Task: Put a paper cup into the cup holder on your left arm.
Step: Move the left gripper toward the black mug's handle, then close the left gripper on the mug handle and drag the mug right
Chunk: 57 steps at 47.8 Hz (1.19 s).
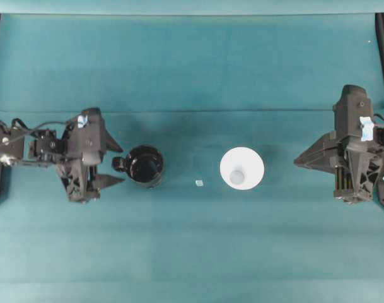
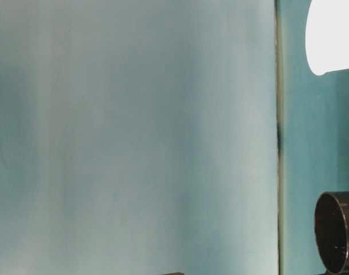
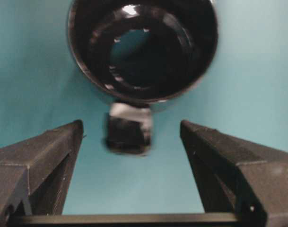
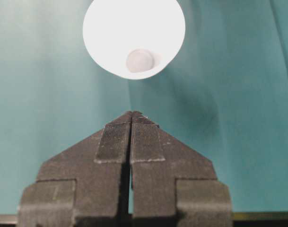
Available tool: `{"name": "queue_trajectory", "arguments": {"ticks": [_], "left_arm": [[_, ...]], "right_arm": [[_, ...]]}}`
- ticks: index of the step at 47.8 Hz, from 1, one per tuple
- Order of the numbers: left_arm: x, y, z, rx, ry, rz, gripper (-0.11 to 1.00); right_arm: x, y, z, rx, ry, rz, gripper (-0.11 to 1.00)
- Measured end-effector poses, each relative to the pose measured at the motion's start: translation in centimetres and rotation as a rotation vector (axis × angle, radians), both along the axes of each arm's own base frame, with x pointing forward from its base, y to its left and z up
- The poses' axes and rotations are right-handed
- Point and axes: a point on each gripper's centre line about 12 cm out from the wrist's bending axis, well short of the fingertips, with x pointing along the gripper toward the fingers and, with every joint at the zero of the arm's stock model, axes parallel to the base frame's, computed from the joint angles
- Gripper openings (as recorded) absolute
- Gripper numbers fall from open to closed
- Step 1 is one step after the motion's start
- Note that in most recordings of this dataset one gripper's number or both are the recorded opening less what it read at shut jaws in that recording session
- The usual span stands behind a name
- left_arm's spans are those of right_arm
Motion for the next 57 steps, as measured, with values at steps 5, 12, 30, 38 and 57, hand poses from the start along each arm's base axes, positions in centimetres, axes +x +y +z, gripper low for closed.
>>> {"name": "queue_trajectory", "arguments": {"ticks": [5, 12, 30, 38, 57], "left_arm": [[-0.21, 0.24, 0.03, 0.002, -0.009, 0.008, 0.89], [-0.33, 0.23, 0.11, 0.001, -0.021, 0.009, 0.89], [-0.12, 0.2, 0.42, 0.004, -0.034, 0.006, 0.76], [-0.06, -0.31, 0.52, 0.01, -0.038, -0.018, 0.43], [0.3, -0.55, 0.9, 0.038, -0.059, -0.051, 0.29]], "right_arm": [[-0.02, 0.0, -0.09, 0.0, 0.003, 0.0, -0.03], [-0.03, 0.04, -0.06, 0.001, 0.001, 0.001, -0.03], [0.0, 0.0, -0.08, 0.0, 0.002, 0.0, -0.03], [-0.03, 0.03, -0.06, 0.0, 0.002, 0.002, -0.03], [-0.03, 0.01, -0.06, 0.001, 0.001, -0.001, -0.03]]}}
